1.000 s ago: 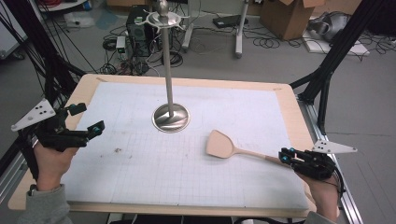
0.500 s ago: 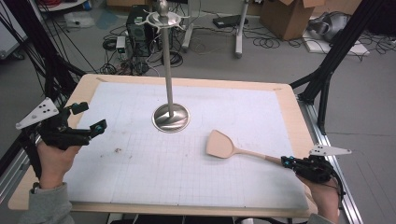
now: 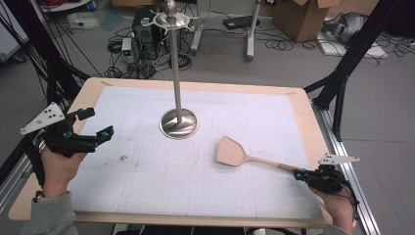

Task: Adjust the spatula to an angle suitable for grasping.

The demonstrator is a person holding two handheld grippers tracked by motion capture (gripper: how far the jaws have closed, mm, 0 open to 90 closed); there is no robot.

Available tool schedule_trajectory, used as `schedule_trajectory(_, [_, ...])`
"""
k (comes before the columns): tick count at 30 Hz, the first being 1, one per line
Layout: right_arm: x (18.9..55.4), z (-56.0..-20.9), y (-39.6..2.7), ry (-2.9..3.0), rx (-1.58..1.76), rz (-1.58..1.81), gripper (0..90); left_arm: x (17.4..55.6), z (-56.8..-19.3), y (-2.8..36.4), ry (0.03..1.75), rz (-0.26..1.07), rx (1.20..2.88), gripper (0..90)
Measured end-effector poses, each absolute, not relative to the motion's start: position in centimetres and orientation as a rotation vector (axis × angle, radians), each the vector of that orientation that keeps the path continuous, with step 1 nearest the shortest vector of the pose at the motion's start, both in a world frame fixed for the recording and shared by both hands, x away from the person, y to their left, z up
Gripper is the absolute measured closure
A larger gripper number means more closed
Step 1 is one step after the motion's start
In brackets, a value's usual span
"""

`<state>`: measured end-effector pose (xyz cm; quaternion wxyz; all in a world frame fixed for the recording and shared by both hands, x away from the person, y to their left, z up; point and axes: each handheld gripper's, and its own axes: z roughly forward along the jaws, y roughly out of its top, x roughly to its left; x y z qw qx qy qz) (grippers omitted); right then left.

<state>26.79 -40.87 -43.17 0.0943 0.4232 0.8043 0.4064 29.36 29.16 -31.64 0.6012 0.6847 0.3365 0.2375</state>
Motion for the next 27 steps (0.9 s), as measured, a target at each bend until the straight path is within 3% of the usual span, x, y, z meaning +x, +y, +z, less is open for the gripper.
schedule_trajectory(27, [26.9,-44.6,-41.5,2.377,1.295,1.161,90.0,29.9,-32.1,29.0,0.791,0.538,1.603,1.7])
